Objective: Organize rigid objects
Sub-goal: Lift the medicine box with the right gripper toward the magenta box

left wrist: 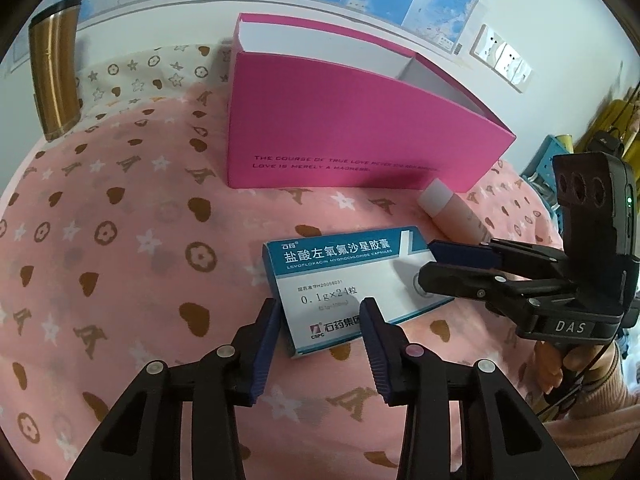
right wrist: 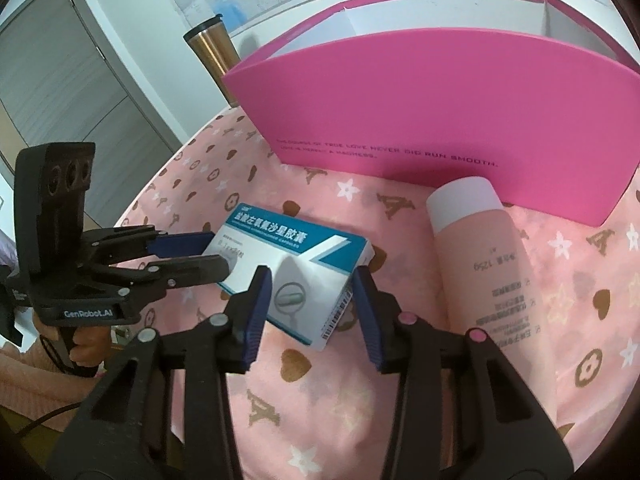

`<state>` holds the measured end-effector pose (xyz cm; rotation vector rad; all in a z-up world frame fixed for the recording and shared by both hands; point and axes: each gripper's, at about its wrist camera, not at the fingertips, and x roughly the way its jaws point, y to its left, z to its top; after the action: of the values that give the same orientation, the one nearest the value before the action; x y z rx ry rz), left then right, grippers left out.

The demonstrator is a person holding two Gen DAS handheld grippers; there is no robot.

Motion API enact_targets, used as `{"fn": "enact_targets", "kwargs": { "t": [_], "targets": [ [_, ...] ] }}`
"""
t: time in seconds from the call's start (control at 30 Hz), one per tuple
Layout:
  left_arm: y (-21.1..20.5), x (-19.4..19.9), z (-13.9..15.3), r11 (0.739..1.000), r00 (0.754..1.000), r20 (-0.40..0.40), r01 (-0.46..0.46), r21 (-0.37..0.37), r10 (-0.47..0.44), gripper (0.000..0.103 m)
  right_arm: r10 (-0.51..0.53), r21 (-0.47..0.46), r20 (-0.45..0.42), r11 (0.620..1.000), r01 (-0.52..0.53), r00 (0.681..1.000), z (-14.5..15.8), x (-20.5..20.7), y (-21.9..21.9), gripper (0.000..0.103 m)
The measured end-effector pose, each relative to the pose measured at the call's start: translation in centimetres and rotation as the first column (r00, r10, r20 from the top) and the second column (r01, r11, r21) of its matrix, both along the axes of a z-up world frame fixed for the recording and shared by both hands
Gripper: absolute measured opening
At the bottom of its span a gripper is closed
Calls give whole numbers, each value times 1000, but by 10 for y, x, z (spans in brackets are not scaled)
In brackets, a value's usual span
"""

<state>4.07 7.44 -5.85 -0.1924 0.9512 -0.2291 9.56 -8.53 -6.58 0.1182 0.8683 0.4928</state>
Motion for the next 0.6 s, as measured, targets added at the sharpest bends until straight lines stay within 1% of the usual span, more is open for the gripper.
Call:
{"fn": "enact_targets", "kwargs": {
  "t": [0.17,0.6],
  "targets": [
    [-4,-1,8,1000,1000,20,8,-4,-8,41,-13,16,2,1000,13,1000,6,-1,-5,45],
    [-16,3,37,999,994,99,37,17,-39,41,-39,21,74,999,37,996,34,-11,-19,45]
  ]
}}
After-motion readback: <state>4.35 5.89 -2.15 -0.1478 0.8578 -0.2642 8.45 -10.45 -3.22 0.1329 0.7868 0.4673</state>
